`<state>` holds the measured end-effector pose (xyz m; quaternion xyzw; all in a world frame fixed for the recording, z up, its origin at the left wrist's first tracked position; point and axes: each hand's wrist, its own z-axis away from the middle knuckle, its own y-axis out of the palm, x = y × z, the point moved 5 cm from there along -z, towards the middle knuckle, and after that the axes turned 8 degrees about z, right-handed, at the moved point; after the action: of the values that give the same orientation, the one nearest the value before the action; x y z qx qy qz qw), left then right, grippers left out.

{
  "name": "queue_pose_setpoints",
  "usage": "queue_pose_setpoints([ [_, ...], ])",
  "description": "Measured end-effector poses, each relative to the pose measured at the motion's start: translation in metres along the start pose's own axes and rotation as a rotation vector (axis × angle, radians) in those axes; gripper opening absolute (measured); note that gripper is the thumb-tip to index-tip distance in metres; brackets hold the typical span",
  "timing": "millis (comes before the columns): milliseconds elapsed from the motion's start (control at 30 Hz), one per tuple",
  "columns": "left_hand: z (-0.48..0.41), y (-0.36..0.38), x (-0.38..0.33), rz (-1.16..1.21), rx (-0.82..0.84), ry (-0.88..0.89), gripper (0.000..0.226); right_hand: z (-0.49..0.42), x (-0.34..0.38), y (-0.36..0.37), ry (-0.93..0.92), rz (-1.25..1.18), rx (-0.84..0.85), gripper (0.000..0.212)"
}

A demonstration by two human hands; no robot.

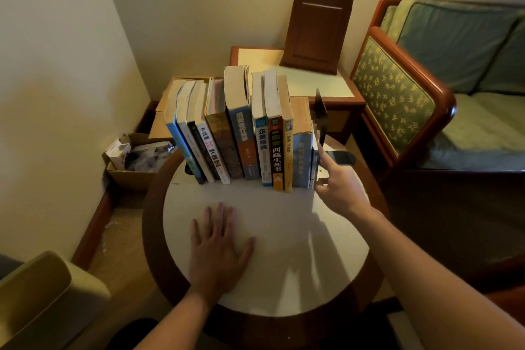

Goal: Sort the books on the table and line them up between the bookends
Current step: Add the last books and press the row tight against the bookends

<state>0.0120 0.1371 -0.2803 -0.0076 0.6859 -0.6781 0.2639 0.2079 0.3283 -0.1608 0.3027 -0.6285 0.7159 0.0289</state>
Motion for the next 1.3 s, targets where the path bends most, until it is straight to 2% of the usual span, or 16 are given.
queue_pose_setpoints([
  [100, -0.003, -0.001, 0.0, 0.014, 0.064, -0.01, 0.088, 0.025, 0.006, -0.007, -0.063, 0.063, 0.009, 0.091],
  [267, -0.01, -0.012, 0.002, -0.003, 0.402, -0.013, 0.086, 0.058, 0.025, -0.052, -0.195, 0.179, 0.035, 0.087],
  [333, -0.002, -0.024, 0.004, 0.036, 0.416, -0.039, 0.086, 0.07, 0.037, -0.069, -0.279, 0.18, 0.019, 0.083],
  [467, 0.028, -0.058, 0.004, 0.19, 0.196, -0.055, 0.087, 0.098, 0.068, -0.092, -0.373, 0.225, 0.015, 0.078],
  [600, 0.052, -0.097, -0.011, 0.308, -0.069, 0.006, 0.087, 0.127, 0.101, -0.105, -0.452, 0.252, 0.008, 0.078],
  [767, 0.073, -0.135, -0.03, 0.427, -0.275, 0.052, 0.087, 0.151, 0.132, -0.112, -0.51, 0.272, -0.009, 0.076],
  [1067, 0.046, -0.153, -0.03, 0.712, -0.427, 0.002, 0.095, 0.123, 0.177, -0.109, -0.591, 0.362, 0.009, 0.071],
  [1300, -0.018, -0.14, 0.0, 0.968, -0.55, -0.174, 0.096, 0.048, 0.22, -0.074, -0.714, 0.467, 0.097, 0.068],
])
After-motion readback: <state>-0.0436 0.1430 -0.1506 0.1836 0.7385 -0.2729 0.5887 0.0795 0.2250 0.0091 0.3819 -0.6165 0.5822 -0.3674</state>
